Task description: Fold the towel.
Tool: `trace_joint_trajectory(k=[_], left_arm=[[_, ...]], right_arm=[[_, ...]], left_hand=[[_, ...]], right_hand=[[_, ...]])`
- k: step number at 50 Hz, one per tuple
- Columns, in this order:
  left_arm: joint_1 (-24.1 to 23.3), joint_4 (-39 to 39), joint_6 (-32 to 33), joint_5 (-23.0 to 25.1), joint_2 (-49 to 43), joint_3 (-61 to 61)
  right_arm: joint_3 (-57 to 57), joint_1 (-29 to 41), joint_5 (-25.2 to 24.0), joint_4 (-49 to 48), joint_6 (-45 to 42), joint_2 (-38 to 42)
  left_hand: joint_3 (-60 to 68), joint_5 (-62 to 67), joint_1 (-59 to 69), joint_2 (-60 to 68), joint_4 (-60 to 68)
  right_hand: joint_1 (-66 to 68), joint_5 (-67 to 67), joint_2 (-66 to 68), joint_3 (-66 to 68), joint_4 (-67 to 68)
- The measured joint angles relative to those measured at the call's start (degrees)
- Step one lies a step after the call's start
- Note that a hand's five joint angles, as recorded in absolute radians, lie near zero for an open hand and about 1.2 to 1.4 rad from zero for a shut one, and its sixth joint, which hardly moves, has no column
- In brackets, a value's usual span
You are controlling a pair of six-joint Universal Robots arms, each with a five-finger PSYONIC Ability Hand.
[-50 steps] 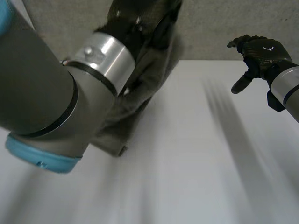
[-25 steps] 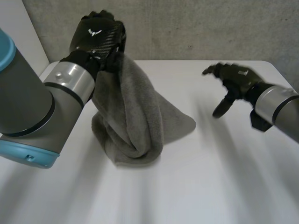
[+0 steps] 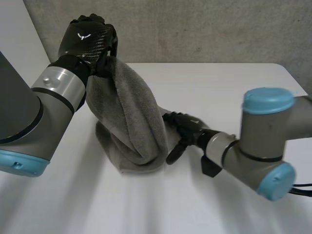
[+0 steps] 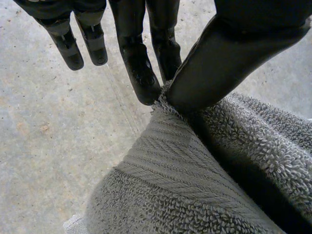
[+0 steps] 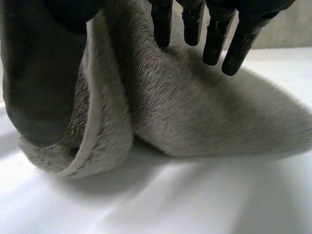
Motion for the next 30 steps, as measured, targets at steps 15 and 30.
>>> trace_joint_trajectory(k=[15,30], left_arm=[[-0.17,0.0,-1.09,-0.1,2.56,1.05],[1.76,0.5,-8.71,-0.13,14.12,0.07]], right_arm=[[-8.05,4.53,-3.98,-4.64,1.4,7.13],[-17.46,-9.12,-8.19,-4.61,3.66,-16.39]], left_hand=[[0.0,0.0,0.27,0.35,0.0],[0.0,0.0,0.27,0.53,0.0]], right_hand=[[57.77,60.67,58.58,0.0,0.0],[61.75,62.64,59.12,0.0,0.0]])
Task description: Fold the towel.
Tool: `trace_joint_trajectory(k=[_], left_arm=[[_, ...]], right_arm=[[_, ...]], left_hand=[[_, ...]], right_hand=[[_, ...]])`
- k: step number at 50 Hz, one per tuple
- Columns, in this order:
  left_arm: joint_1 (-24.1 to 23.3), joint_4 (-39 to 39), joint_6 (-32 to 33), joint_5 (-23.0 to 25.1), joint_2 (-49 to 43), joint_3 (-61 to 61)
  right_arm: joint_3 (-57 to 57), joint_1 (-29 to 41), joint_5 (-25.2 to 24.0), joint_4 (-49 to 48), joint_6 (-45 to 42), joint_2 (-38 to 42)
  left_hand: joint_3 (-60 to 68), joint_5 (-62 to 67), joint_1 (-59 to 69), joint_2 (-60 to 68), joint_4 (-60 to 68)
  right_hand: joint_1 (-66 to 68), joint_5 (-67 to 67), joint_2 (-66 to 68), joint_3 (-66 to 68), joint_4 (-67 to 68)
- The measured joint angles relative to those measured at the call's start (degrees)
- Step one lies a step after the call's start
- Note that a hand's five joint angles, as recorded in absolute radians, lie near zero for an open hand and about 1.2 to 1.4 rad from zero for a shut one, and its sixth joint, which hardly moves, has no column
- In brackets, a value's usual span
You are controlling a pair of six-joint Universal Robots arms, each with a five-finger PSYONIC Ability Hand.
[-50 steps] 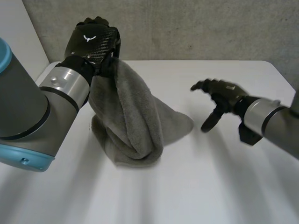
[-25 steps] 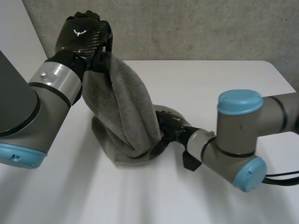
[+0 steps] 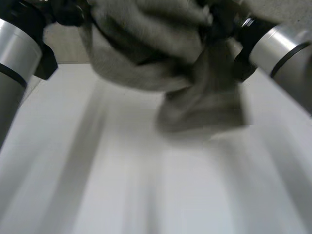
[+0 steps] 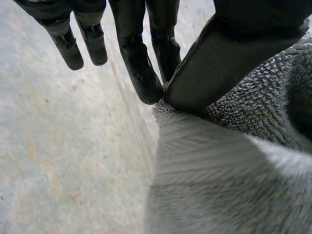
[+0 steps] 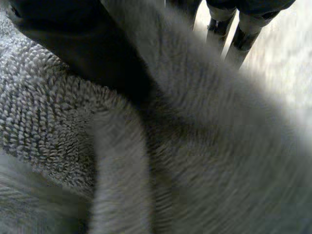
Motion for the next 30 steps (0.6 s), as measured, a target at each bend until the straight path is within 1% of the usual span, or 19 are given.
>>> trace_joint_trajectory(k=[4,6,9,10,11,12,13,17,18,19,21,23,30], left_arm=[[0.85,0.76,-0.99,0.11,2.5,-0.89],[1.34,1.16,-1.16,0.14,3.11,-1.55],[2.56,1.8,-1.19,0.19,3.31,-3.02],[2.77,1.86,-1.17,0.2,3.26,-3.29],[3.16,1.99,-1.12,0.22,3.1,-3.86],[3.32,2.04,-1.08,0.23,2.99,-4.11],[3.67,2.15,-0.97,0.24,2.65,-4.7],[4.13,2.23,-0.58,0.32,0.9,-6.66],[4.14,2.22,-0.54,0.34,0.61,-7.01],[4.15,2.19,-0.45,0.37,-0.15,-7.92],[4.13,2.2,-0.36,0.47,-1.02,-9.17],[4.1,2.2,-0.29,0.75,-2.18,-10.94],[4.22,2.73,-0.25,3.17,-6.28,-17.36]], right_arm=[[1.59,-0.82,-2.34,-0.44,1.3,-1.95],[3.15,-0.52,-2.97,-0.76,1.16,-1.34],[6.77,0.82,-3.58,-1.17,-0.41,1.85],[7.34,1.08,-3.59,-1.2,-0.86,2.57],[8.54,1.67,-3.55,-1.16,-2.05,4.32],[9.05,1.93,-3.51,-1.15,-2.65,5.13],[10.12,2.52,-3.28,-1.08,-4.31,7.07],[12.43,3.72,-1.56,-0.56,-9.86,11.83],[12.63,3.79,-1.28,-0.47,-10.55,12.26],[12.97,3.92,-0.68,-0.29,-11.99,12.99],[13.49,3.96,0.18,0.13,-13.92,13.69],[14.14,3.87,0.87,0.81,-15.83,14.04],[17.27,2.91,1.65,3.94,-21.53,13.26]], left_hand=[[0.0,0.0,0.0,0.05,0.0],[0.0,0.0,0.0,0.05,0.0],[0.0,0.0,0.0,0.06,0.0],[0.0,0.0,0.0,0.06,0.0],[0.0,0.0,0.0,0.1,0.0],[0.0,0.0,0.0,0.12,0.0],[0.0,0.0,0.0,0.13,0.0],[0.0,0.0,0.0,0.13,0.0],[0.0,0.0,0.0,0.13,0.0],[0.0,0.0,0.0,0.13,0.0],[0.0,0.0,0.0,0.13,0.0],[0.0,0.0,0.0,0.13,0.0],[0.0,0.0,0.01,0.13,0.0]], right_hand=[[0.03,0.23,0.23,0.0,0.0],[0.06,0.24,0.23,0.0,0.0],[-0.1,-0.48,0.09,0.0,0.0],[-2.45,-2.55,-2.21,0.0,0.0],[-9.47,-9.74,-9.51,0.0,0.0],[-12.21,-13.28,-12.32,0.0,0.0],[-20.63,-21.75,-20.63,0.0,0.0],[-44.37,-46.34,-42.55,0.0,0.0],[-47.29,-49.78,-45.92,0.0,0.0],[-53.15,-57.02,-51.36,0.0,0.0],[-58.76,-62.6,-57.55,0.0,0.0],[-60.74,-62.77,-59.06,0.0,0.0],[-60.95,-62.77,-59.07,0.0,0.0]])
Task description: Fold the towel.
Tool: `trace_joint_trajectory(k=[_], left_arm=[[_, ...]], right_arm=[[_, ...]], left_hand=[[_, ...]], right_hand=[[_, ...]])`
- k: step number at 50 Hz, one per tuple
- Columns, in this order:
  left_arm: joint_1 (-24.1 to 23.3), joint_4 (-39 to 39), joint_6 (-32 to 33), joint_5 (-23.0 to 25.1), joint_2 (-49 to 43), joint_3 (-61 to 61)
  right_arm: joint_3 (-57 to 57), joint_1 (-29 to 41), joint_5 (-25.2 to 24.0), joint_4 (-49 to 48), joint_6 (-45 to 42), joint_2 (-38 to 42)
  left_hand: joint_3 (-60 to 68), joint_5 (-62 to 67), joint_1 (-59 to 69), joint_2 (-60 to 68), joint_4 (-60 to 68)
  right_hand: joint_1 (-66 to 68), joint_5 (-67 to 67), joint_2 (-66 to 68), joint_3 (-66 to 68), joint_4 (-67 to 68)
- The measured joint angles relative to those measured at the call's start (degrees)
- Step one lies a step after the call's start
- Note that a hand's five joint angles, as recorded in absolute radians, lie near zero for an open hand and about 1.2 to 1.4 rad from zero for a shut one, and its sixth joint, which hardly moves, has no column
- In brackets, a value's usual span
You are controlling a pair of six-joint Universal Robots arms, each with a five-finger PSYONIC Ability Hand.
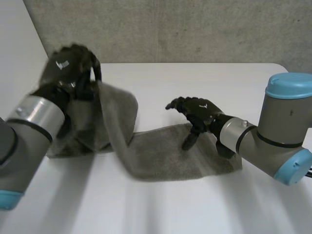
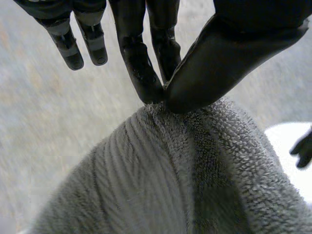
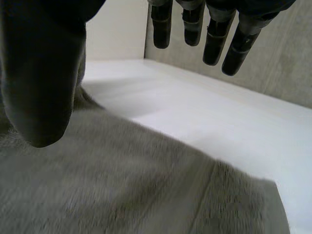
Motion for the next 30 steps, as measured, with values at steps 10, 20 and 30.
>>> trace_joint_trajectory(k=[10,20,30], left_arm=[[2.17,2.04,1.87,1.32,-2.3,-6.21],[3.83,2.16,6.1,1.32,-1.45,-10.57],[3.76,2.02,6.9,1.55,1.32,-15.54]], right_arm=[[3.9,-3.65,-0.41,1.45,-7.39,-2.04],[-2.7,-4.49,-0.25,1.31,-8.49,2.48],[-16.53,-2.98,1.62,2.9,-7.61,13.87]], left_hand=[[0.0,0.0,0.0,0.0,0.0],[0.0,0.0,0.0,0.0,0.0],[0.0,0.0,0.0,0.0,0.0]], right_hand=[[-0.27,0.0,0.0,0.0,0.0],[-0.31,0.0,0.0,0.0,0.0],[-0.52,0.0,0.0,0.0,0.0]])
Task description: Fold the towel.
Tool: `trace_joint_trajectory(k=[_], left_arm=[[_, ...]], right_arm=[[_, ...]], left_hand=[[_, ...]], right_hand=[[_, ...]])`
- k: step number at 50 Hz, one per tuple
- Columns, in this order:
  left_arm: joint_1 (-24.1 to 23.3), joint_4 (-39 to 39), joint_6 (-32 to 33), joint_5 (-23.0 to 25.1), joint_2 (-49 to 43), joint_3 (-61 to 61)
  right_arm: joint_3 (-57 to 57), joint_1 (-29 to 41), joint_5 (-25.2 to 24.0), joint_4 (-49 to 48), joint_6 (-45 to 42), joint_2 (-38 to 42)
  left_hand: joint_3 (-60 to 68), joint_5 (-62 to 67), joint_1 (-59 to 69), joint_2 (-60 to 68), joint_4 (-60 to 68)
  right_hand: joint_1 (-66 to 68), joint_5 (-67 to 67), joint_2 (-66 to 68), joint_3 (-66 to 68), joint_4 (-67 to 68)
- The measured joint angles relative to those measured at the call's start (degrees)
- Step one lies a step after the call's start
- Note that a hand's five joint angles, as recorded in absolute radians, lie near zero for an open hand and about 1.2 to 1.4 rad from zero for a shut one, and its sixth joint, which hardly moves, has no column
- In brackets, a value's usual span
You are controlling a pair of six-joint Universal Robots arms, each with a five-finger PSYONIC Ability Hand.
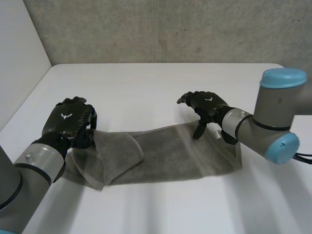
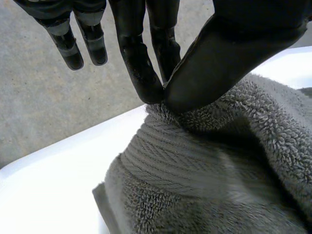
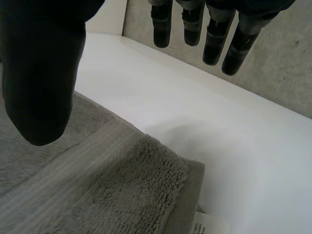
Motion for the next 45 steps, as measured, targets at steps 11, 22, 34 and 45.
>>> trace_joint_trajectory(k=[11,22,34,45], left_arm=[[-0.03,-0.15,-0.1,1.73,3.91,-2.14],[0.11,-0.01,-0.16,1.89,4.07,-1.8],[0.78,0.03,-0.17,1.87,3.87,-0.89],[2.81,0.02,-0.17,1.9,4.06,-0.48]], right_arm=[[-13.18,0.63,2.96,3.09,-0.35,12.08],[-16.05,0.57,2.86,3.82,-0.74,15.48],[-11.56,0.07,1.74,3.09,-1.06,9.06],[6.95,-4.3,-1.89,0.72,-7.51,-7.61]], left_hand=[[0.0,0.0,0.0,0.0,0.0],[0.0,0.0,0.0,0.0,0.0],[0.0,0.0,0.0,0.0,0.0],[0.0,0.0,0.0,0.0,0.0]], right_hand=[[7.94,9.11,7.2,0.0,0.0],[35.68,32.65,35.33,0.0,0.0],[61.42,60.37,60.1,0.0,0.0],[61.42,60.62,60.1,0.0,0.0]])
